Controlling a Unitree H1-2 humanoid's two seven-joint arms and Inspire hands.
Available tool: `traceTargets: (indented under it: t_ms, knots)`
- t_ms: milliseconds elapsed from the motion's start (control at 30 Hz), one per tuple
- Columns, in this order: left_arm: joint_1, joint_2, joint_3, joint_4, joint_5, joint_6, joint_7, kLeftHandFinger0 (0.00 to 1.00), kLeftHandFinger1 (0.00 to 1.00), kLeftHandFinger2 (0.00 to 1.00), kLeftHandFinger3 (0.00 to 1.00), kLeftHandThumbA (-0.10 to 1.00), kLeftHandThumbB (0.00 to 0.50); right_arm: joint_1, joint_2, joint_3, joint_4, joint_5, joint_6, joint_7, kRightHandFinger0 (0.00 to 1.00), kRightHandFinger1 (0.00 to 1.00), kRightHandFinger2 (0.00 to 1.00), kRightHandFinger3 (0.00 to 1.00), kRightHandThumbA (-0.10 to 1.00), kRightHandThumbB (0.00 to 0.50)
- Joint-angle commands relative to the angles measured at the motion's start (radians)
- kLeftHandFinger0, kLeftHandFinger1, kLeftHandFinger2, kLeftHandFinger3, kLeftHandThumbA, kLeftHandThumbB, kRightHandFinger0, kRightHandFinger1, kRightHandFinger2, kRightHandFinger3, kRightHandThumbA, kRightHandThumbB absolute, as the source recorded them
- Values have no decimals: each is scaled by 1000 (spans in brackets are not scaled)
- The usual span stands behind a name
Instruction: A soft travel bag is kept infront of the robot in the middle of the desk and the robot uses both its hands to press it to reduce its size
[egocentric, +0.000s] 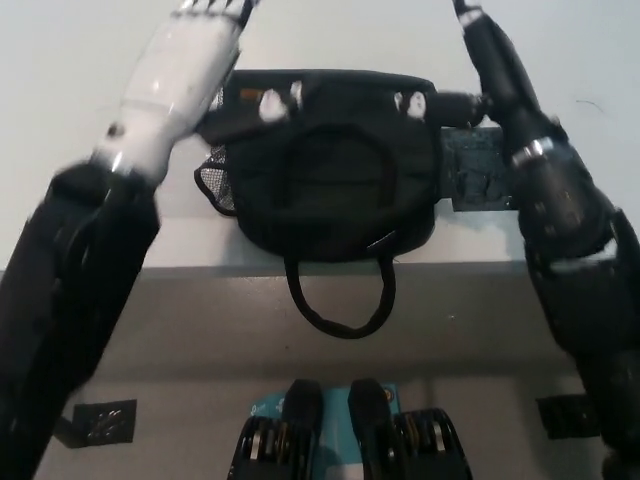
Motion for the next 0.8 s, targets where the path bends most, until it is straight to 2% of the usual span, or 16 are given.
traceTargets:
  t_ms: [0, 133, 233, 267, 333, 367, 433, 500, 533, 633, 667, 733, 767]
  knots:
    - [340, 58, 158, -523, -410, 60, -68, 1000, 1000, 1000, 1000, 830, 131, 225, -17, -84, -563, 278, -40, 56, 1000, 1000, 1000, 1000, 1000, 206]
    - [521, 7, 146, -569, -365, -17, 9, 1000, 1000, 1000, 1000, 904, 132, 373, -8, -72, -694, 348, -98, 36, 1000, 1000, 1000, 1000, 1000, 197]
    - [652, -47, 134, -573, -361, -73, 67, 1000, 1000, 1000, 1000, 907, 120, 500, 28, -42, -731, 368, -169, 4, 1000, 1000, 1000, 1000, 1000, 181]
    - [676, -57, 135, -574, -356, -80, 74, 1000, 1000, 1000, 1000, 920, 135, 522, 34, -36, -739, 368, -172, 2, 1000, 1000, 1000, 1000, 1000, 198]
    - [749, -93, 140, -574, -359, -86, 93, 1000, 1000, 1000, 1000, 926, 147, 582, 45, -20, -754, 363, -186, -2, 1000, 1000, 1000, 1000, 1000, 198]
    - [808, -119, 140, -559, -385, -116, 115, 1000, 1000, 1000, 1000, 894, 156, 640, 47, -4, -759, 343, -207, -5, 1000, 1000, 1000, 1000, 1000, 194]
    - [848, -129, 145, -546, -393, -147, 119, 1000, 1000, 1000, 1000, 861, 138, 684, 47, 5, -750, 338, -236, -2, 1000, 1000, 1000, 1000, 1000, 184]
    - [888, -134, 144, -484, -359, -216, 128, 1000, 1000, 1000, 1000, 785, 74, 737, 46, 7, -702, 365, -263, 13, 1000, 1000, 1000, 1000, 1000, 233]
    - [900, -132, 148, -453, -333, -246, 135, 1000, 1000, 1000, 1000, 770, 56, 754, 45, 7, -673, 373, -286, 19, 1000, 1000, 1000, 1000, 1000, 227]
    - [910, -144, 158, -303, -307, -364, 173, 1000, 1000, 1000, 1000, 777, 42, 781, 52, 1, -540, 403, -385, 29, 1000, 1000, 1000, 1000, 1000, 202]
    - [917, -151, 158, -268, -314, -375, 172, 1000, 1000, 1000, 1000, 782, 55, 794, 56, 1, -509, 408, -402, 29, 1000, 1000, 1000, 1000, 1000, 188]
    - [912, -171, 147, -200, -317, -382, 172, 1000, 1000, 1000, 1000, 814, 77, 807, 66, -8, -438, 383, -431, 11, 1000, 1000, 1000, 1000, 1000, 194]
    - [904, -182, 141, -162, -324, -396, 174, 1000, 1000, 1000, 1000, 813, 79, 814, 68, -12, -411, 382, -436, 8, 1000, 1000, 1000, 1000, 1000, 170]
